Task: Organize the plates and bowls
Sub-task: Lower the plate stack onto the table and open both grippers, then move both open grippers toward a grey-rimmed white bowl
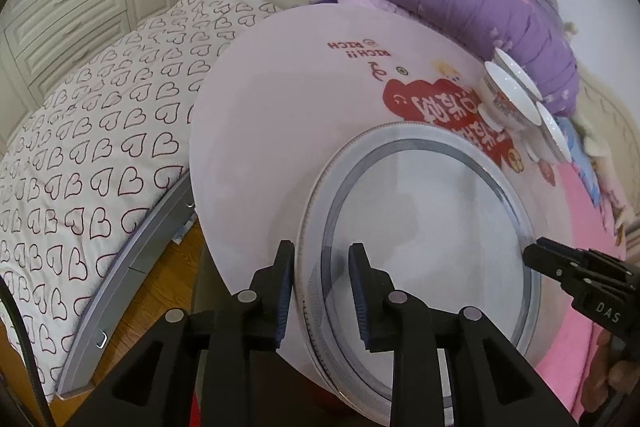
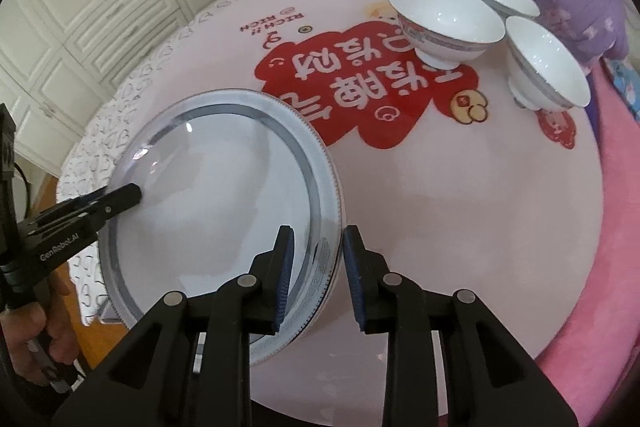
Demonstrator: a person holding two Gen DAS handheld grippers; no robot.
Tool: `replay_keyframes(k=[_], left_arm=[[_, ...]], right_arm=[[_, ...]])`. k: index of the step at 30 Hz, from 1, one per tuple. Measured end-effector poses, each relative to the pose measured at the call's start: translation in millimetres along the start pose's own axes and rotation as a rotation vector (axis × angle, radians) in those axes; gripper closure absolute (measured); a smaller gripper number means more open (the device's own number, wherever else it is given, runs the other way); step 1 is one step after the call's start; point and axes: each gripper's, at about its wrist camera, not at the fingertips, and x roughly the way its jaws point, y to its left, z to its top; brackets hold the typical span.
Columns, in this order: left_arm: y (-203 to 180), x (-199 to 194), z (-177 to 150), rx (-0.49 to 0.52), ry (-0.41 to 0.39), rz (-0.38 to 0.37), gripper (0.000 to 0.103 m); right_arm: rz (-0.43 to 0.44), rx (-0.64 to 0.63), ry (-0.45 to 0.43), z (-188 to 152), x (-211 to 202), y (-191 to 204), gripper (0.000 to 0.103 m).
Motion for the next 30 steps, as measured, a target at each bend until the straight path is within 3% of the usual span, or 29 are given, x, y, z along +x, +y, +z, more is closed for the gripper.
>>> replay_keyframes(k=[3, 4, 5, 6, 7, 9, 10, 15, 30], left_arm=[[1, 0, 1, 0.002, 0.003, -0.007, 0.073], [0, -1, 2, 0.004, 0.003, -0.01, 0.068], [-1, -3, 2, 0.008, -0.001, -0.01, 0.054], [-2, -5, 3, 0.01, -0.01, -0.005, 0.038], [-3, -8, 4, 0.014, -0.03, 0.007, 0.031], [-5, -15, 4, 0.026, -0.06, 0.022, 0.012], [-7, -17, 4, 0.03, -0.068, 0.028, 0.009], [-17, -31, 9, 0.045, -0.121, 0.055, 0.002], [-55, -80, 25, 0.097, -0.286, 0.051, 0.001]], right_arm=[[0.014, -0.001, -0.011, 0, 0, -2, 0.068], [0.03, 0.009, -0.02, -1, 0, -4, 0.052], [0.044, 0.017, -0.032, -1, 0, -6, 0.028], [0.056, 0.029, -0.049, -1, -2, -7, 0.018], [0.071, 0.043, -0.075, -1, -4, -10, 0.009], [0.101, 0.064, -0.107, 0, -7, -14, 0.003], [0.112, 0.079, -0.118, 1, -8, -16, 0.0], [0.147, 0.141, -0.177, 7, -16, -27, 0.0], [0.15, 0.191, -0.318, 26, -54, -51, 0.0]])
